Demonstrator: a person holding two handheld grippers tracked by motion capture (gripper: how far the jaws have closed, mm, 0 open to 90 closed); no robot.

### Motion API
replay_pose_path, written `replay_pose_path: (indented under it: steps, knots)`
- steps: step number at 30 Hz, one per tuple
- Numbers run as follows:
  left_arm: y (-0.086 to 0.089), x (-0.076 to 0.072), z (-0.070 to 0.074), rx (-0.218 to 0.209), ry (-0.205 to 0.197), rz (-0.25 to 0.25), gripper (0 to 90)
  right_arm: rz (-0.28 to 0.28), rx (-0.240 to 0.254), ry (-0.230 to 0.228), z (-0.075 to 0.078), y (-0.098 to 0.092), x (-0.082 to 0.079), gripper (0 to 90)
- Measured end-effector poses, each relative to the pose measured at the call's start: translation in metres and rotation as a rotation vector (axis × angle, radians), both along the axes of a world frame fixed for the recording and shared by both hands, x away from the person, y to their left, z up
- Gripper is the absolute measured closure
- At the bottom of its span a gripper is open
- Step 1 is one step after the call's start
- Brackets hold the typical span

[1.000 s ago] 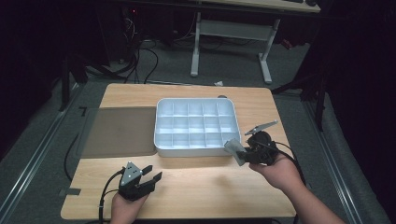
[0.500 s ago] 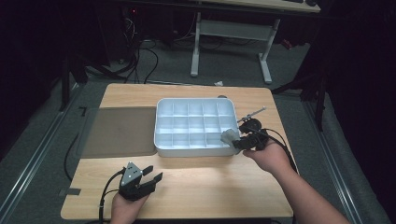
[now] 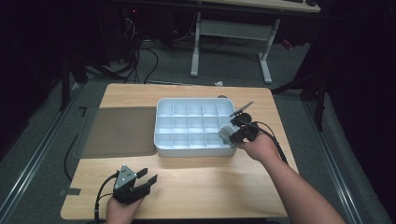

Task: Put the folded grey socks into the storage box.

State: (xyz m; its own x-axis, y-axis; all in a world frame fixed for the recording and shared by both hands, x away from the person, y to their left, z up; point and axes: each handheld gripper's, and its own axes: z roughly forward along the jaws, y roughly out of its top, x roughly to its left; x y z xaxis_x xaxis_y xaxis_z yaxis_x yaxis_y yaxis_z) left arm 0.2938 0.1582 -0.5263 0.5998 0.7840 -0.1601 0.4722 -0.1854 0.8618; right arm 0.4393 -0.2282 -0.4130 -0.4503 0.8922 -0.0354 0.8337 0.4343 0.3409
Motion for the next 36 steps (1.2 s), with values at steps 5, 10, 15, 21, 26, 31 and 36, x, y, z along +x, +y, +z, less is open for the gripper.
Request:
replay_pose_path:
  steps: [5, 10, 15, 21, 26, 31, 36]
  knots:
    - [0.002, -0.002, 0.0, -0.001, -0.001, 0.007, 49.9, -0.002, -0.027, 0.011, -0.006, 0.002, 0.004, 72.0]
    - [0.003, -0.001, 0.0, -0.004, -0.001, 0.013, 49.8, 0.004, -0.062, 0.042, -0.017, 0.007, 0.01, 72.2]
    - [0.002, 0.0, 0.0, 0.002, 0.003, 0.005, 49.8, 0.014, -0.084, 0.066, -0.024, 0.009, 0.013, 72.5]
    - [0.002, 0.001, -0.001, 0.003, 0.009, 0.004, 49.8, 0.019, -0.1, 0.09, -0.032, 0.011, 0.017, 72.7]
    - [0.003, 0.002, -0.002, 0.002, 0.012, 0.007, 49.8, 0.036, -0.118, 0.108, -0.04, 0.013, 0.02, 72.7]
    - [0.003, 0.002, -0.002, 0.005, 0.017, 0.004, 49.8, 0.051, -0.122, 0.105, -0.043, 0.014, 0.02, 72.4]
    - [0.002, 0.002, -0.003, 0.003, 0.019, 0.002, 49.8, 0.051, -0.117, 0.104, -0.042, 0.013, 0.02, 71.9]
